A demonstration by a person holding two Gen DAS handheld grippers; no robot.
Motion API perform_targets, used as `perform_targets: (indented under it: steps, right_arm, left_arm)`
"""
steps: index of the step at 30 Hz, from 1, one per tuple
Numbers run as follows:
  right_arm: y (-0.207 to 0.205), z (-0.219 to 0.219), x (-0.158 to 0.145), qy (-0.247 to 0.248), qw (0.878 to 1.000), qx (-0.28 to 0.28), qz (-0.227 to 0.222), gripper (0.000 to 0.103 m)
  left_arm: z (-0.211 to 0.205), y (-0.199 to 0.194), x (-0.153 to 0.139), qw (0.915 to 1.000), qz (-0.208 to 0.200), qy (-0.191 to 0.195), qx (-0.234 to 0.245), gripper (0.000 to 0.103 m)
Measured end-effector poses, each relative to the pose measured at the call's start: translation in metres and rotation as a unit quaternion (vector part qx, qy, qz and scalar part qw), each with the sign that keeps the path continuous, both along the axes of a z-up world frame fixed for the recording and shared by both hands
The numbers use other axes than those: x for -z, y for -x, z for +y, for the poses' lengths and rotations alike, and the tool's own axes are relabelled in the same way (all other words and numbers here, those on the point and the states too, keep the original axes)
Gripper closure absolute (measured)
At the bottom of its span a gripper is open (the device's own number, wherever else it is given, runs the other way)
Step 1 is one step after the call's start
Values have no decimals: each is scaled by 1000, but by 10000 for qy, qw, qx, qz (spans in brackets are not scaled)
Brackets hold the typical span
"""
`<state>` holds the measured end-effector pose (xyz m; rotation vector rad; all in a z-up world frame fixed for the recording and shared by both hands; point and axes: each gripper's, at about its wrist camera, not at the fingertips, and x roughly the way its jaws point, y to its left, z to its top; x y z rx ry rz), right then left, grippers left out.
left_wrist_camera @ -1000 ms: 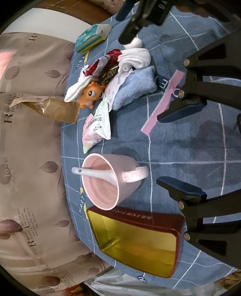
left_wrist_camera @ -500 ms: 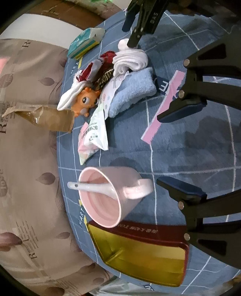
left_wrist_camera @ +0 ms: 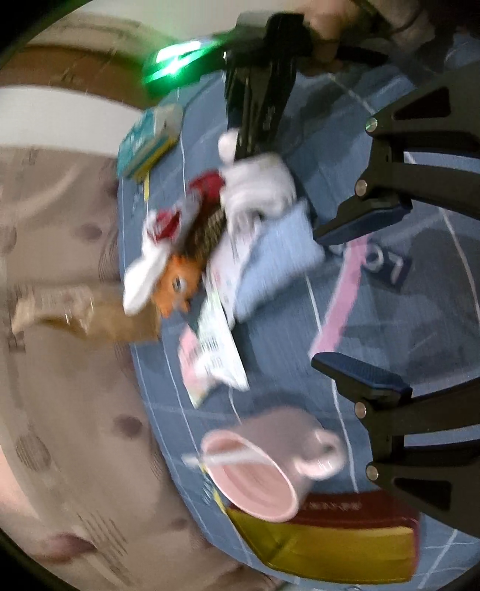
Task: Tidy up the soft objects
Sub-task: 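Grasp the white cotton ball with the right gripper while the left gripper grasps the white sock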
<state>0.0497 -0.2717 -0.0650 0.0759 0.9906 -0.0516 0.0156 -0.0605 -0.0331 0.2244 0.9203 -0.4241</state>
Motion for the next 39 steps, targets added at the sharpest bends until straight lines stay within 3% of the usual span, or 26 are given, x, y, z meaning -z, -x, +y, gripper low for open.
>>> perform_targets:
  steps: [7,16,30,31,33,35,39]
  right_arm:
    - [7,-12,-12,-150,9997,215,-14,75]
    - [12,-25,-23,-387,9984,373,-147,75]
    - [17,-37,-32,-655,9964,446,-291,75]
    - [17,-37,-33,-657,9964,453,-301,75]
    - [18,-37,-34,-663,9963,454,-314,75]
    - [18,-37,-35,-659,9963,441,-334,75]
    - [19,-36,-35,-634,9965,415,-343,75]
  left_arm:
    - [-39,1,-9,9957,263,382,806,41]
    - [-72,-25,1,9875,963,736,1007,41]
    - [-110,-49,25,9883,1155,398,911,41]
    - [-112,-50,26,9881,1185,397,900,46]
    - [-113,-50,27,9894,1138,325,843,66]
    - [-110,-48,25,9887,1148,416,870,72]
    - [-103,-44,15,9898,1016,540,835,76]
